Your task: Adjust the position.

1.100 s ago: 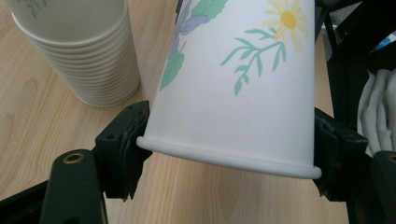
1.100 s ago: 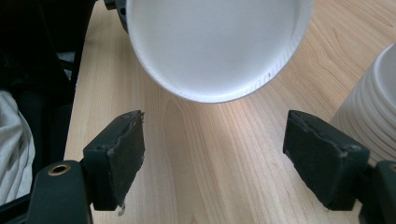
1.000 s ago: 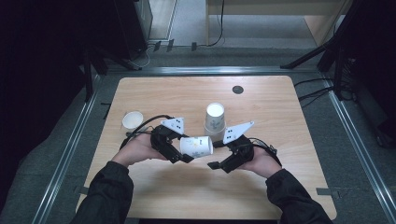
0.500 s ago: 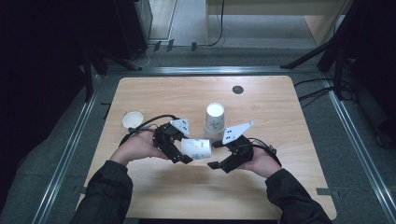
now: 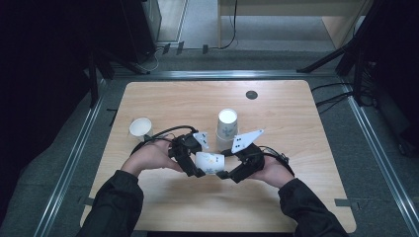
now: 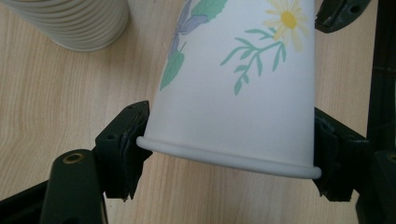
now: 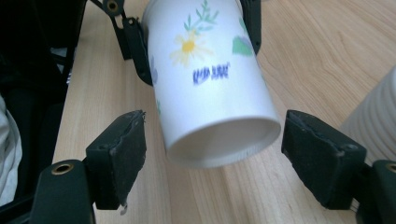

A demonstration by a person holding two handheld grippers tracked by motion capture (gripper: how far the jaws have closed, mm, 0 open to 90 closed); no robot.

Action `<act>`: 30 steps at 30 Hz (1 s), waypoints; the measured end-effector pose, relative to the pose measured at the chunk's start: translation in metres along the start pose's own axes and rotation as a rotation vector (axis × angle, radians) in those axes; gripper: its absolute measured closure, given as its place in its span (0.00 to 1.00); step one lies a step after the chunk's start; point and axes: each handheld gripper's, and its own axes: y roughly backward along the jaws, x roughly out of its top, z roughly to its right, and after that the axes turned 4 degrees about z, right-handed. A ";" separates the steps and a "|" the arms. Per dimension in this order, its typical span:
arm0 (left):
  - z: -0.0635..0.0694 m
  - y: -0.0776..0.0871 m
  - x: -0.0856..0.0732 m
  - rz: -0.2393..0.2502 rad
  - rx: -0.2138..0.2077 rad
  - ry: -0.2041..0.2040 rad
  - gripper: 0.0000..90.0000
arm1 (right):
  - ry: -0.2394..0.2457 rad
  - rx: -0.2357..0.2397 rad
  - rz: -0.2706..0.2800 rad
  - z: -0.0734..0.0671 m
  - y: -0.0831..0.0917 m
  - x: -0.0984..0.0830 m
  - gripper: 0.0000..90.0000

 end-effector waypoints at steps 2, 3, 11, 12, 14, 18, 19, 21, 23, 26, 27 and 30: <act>0.001 -0.002 0.001 -0.007 -0.005 0.007 0.27 | 0.005 0.005 -0.003 0.000 -0.002 0.001 0.25; 0.001 -0.002 0.002 -0.007 -0.006 0.006 0.27 | 0.008 0.007 -0.004 -0.001 -0.003 0.001 0.25; 0.005 -0.005 0.006 -0.009 -0.009 -0.018 0.27 | 0.028 0.027 -0.003 -0.002 -0.012 0.004 0.32; 0.006 -0.005 0.006 -0.009 -0.007 -0.020 0.27 | 0.033 0.032 -0.003 -0.003 -0.012 0.004 0.34; 0.006 -0.005 0.006 -0.012 -0.008 -0.025 0.27 | 0.046 0.031 -0.006 -0.003 -0.012 0.004 0.35; 0.007 -0.005 0.004 0.001 -0.006 -0.046 0.27 | 0.054 0.035 -0.009 -0.004 -0.012 0.004 0.37; 0.006 -0.004 0.003 0.007 -0.008 -0.053 0.26 | 0.052 0.041 -0.010 -0.005 -0.012 0.004 0.37; 0.006 -0.004 0.002 0.017 -0.008 -0.057 0.25 | 0.068 0.036 -0.005 -0.005 -0.011 0.004 0.37; 0.005 -0.003 0.001 0.027 -0.005 -0.050 0.23 | 0.066 0.035 -0.003 -0.005 -0.010 0.005 0.37; 0.004 -0.001 0.000 0.046 0.010 -0.046 0.19 | 0.057 0.030 0.004 -0.004 -0.007 0.006 0.37; 0.004 0.001 0.000 0.053 0.012 -0.043 0.19 | 0.058 0.026 0.012 -0.004 -0.005 0.006 0.37; 0.002 0.006 -0.004 0.090 0.012 -0.028 0.17 | 0.055 0.022 0.024 -0.003 -0.002 0.006 0.37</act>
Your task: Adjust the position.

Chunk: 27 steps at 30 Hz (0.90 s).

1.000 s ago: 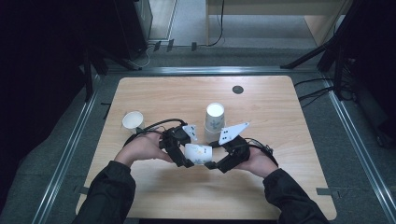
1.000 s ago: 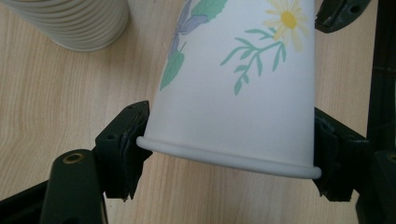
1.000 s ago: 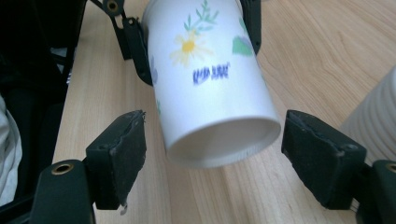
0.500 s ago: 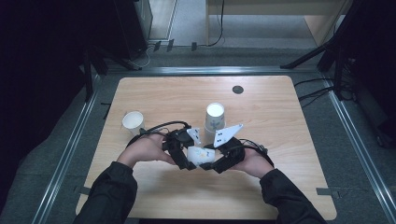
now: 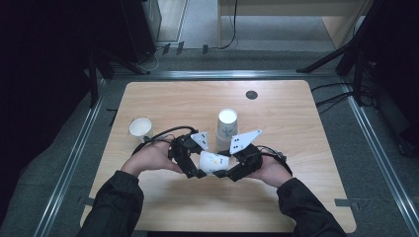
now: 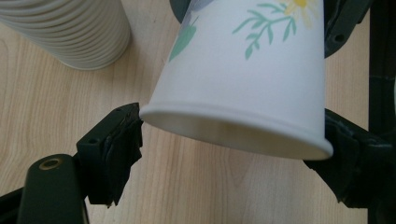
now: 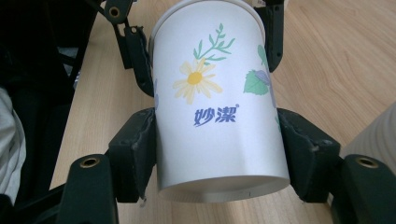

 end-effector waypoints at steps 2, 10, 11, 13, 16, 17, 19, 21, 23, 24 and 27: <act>-0.001 0.003 -0.003 0.026 -0.009 0.005 0.17 | -0.005 -0.001 0.004 0.000 0.002 0.000 0.37; -0.002 0.013 -0.019 0.130 -0.037 0.032 0.17 | -0.005 0.002 0.026 0.001 0.010 0.001 0.37; -0.002 0.014 -0.021 0.146 -0.043 0.038 0.17 | -0.004 0.002 0.029 0.000 0.011 0.001 0.37; -0.002 0.015 -0.024 0.170 -0.038 0.053 0.17 | -0.005 0.001 0.036 0.001 0.012 0.002 0.37; 0.001 0.017 -0.030 0.219 -0.028 0.060 0.17 | -0.010 0.007 0.045 0.001 0.014 0.002 0.37; 0.001 0.017 -0.031 0.237 -0.041 0.067 0.18 | -0.010 0.013 0.046 0.002 0.015 0.002 0.37; 0.002 0.017 -0.032 0.258 -0.044 0.072 0.18 | -0.010 0.020 0.050 0.002 0.015 0.003 0.37; 0.002 0.015 -0.034 0.279 -0.046 0.081 0.18 | -0.008 0.020 0.053 0.002 0.015 0.004 0.37; 0.003 0.013 -0.034 0.290 -0.051 0.087 0.18 | -0.007 0.024 0.054 0.002 0.015 0.004 0.37; 0.003 0.012 -0.034 0.296 -0.053 0.090 0.18 | -0.009 0.028 0.051 0.002 0.015 0.004 0.37; 0.004 0.009 -0.035 0.321 -0.038 0.082 0.17 | -0.008 0.037 0.052 0.002 0.013 0.005 0.37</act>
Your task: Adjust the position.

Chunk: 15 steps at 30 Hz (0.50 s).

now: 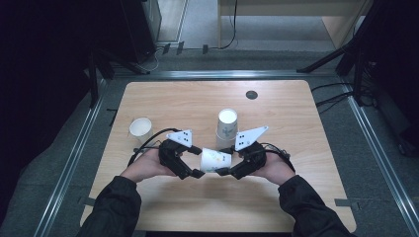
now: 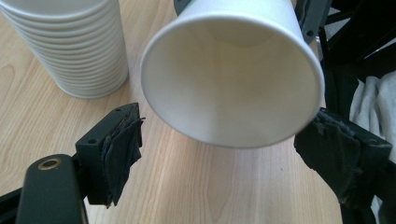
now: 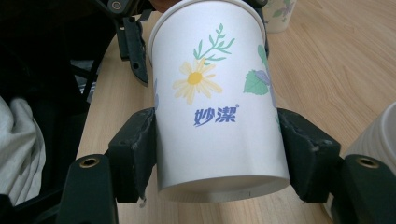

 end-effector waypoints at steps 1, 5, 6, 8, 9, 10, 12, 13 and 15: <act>0.000 0.000 0.000 0.007 -0.005 0.002 0.17 | 0.003 0.000 0.000 0.000 -0.001 0.000 0.37; 0.000 -0.003 0.000 0.027 -0.021 0.001 0.17 | 0.001 0.012 0.002 -0.001 -0.001 0.000 0.37; 0.000 -0.004 0.000 0.033 -0.028 0.002 0.17 | 0.002 0.014 0.003 -0.001 -0.001 0.000 0.37; 0.000 -0.006 0.001 0.040 -0.041 -0.002 0.17 | 0.001 0.020 0.008 -0.001 -0.001 0.000 0.37; 0.001 -0.006 0.001 0.046 -0.043 -0.004 0.17 | 0.001 0.021 0.008 -0.001 -0.001 0.001 0.37; 0.001 -0.007 0.001 0.049 -0.052 -0.005 0.18 | -0.001 0.024 0.009 -0.001 -0.001 0.000 0.37; 0.001 -0.007 0.001 0.055 -0.055 -0.011 0.19 | -0.002 0.032 0.010 -0.001 -0.002 0.000 0.37; 0.002 -0.007 0.001 0.061 -0.056 -0.008 0.19 | -0.005 0.038 0.011 -0.001 -0.002 0.000 0.37; 0.002 -0.008 0.001 0.059 -0.051 -0.011 0.19 | -0.006 0.043 0.005 -0.001 -0.004 0.000 0.37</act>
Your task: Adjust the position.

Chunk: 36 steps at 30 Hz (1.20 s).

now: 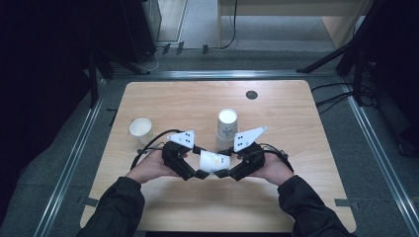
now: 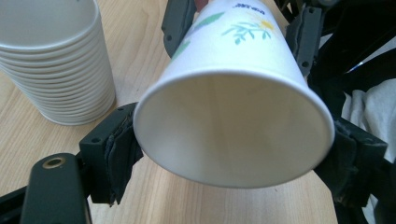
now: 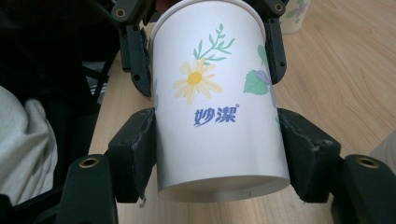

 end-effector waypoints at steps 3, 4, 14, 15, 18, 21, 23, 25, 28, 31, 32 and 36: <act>0.000 0.000 0.000 -0.005 0.009 -0.008 0.22 | -0.008 -0.001 -0.004 0.001 -0.002 0.000 0.37; 0.000 0.001 0.000 -0.007 0.007 -0.008 0.23 | -0.008 -0.003 -0.004 0.000 -0.002 0.000 0.37; 0.001 0.007 0.001 -0.004 0.002 -0.009 0.27 | -0.015 0.001 0.007 0.001 -0.003 0.001 0.32; 0.001 0.009 0.002 -0.012 0.011 -0.013 0.28 | -0.023 0.000 0.006 0.001 -0.003 0.001 0.30; 0.000 0.015 0.006 -0.033 0.033 -0.016 0.28 | -0.039 -0.014 0.006 0.004 -0.002 0.001 0.28; 0.002 0.020 0.011 -0.072 0.054 -0.012 0.28 | -0.043 -0.024 0.003 0.004 -0.001 0.000 0.28; 0.003 0.021 0.015 -0.087 0.066 -0.017 0.28 | -0.043 -0.031 -0.003 0.004 -0.002 -0.001 0.27; 0.003 0.022 0.019 -0.116 0.092 -0.030 0.28 | -0.043 -0.035 -0.011 0.004 -0.003 -0.001 0.27; 0.004 0.022 0.025 -0.155 0.103 -0.025 0.28 | -0.039 -0.037 -0.017 0.003 -0.004 -0.002 0.27; 0.004 0.019 0.030 -0.205 0.119 -0.031 0.28 | -0.035 -0.045 -0.015 0.003 -0.004 -0.003 0.27; 0.005 0.018 0.031 -0.213 0.121 -0.025 0.28 | -0.037 -0.043 -0.014 0.003 -0.004 -0.003 0.27; 0.005 0.015 0.034 -0.259 0.124 -0.014 0.28 | -0.037 -0.053 -0.025 0.002 -0.005 -0.004 0.27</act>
